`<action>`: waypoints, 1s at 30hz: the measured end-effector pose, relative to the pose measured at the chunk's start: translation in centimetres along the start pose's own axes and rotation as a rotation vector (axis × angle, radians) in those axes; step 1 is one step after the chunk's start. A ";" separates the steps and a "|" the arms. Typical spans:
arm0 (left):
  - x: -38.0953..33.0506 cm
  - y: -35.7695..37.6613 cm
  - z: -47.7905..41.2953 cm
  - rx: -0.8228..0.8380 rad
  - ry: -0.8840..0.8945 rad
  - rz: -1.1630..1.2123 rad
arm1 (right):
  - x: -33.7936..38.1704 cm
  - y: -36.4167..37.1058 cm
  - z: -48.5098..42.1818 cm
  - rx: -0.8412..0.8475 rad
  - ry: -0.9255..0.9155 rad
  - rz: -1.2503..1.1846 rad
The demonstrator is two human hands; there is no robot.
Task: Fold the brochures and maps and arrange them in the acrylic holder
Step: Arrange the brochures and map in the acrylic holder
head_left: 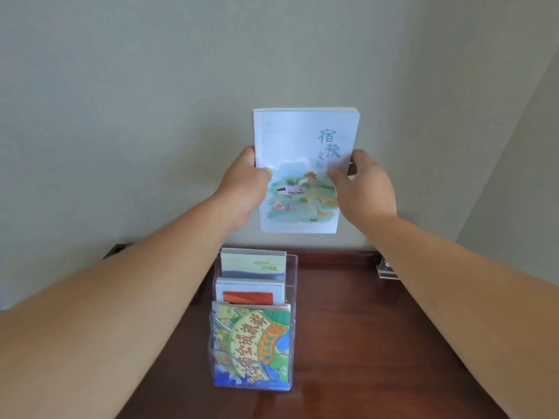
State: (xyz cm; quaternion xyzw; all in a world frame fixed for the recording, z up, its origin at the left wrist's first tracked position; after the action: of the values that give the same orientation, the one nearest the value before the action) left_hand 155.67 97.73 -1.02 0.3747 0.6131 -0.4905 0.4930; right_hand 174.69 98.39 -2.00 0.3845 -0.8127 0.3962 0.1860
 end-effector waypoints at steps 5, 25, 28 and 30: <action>1.6 -6.0 -2.6 0.020 -0.013 0.019 | 4.0 4.6 -1.3 0.031 0.018 -0.008; 10.5 -5.8 -2.7 0.129 -0.265 -0.125 | 0.9 9.7 4.9 0.250 0.287 0.063; 11.0 -5.7 -2.3 0.092 -0.310 -0.197 | 0.3 10.2 5.4 0.268 0.281 0.052; 11.2 -5.6 -2.0 0.076 -0.362 -0.229 | -0.1 10.5 5.8 0.283 0.289 0.056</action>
State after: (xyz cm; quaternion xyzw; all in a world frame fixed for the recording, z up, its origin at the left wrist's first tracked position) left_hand 147.28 98.03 -10.50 0.2268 0.5344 -0.6252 0.5216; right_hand 166.62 97.95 -10.90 0.3235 -0.7240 0.5626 0.2336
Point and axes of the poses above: each hand's wrist, its own z-axis away from the middle knuckle, its own y-axis out of the palm, x = y × z, the point moved 1 cm from there along -z, towards the middle knuckle, and after that the axes turned 11 degrees about -y, right-handed, at the moved point
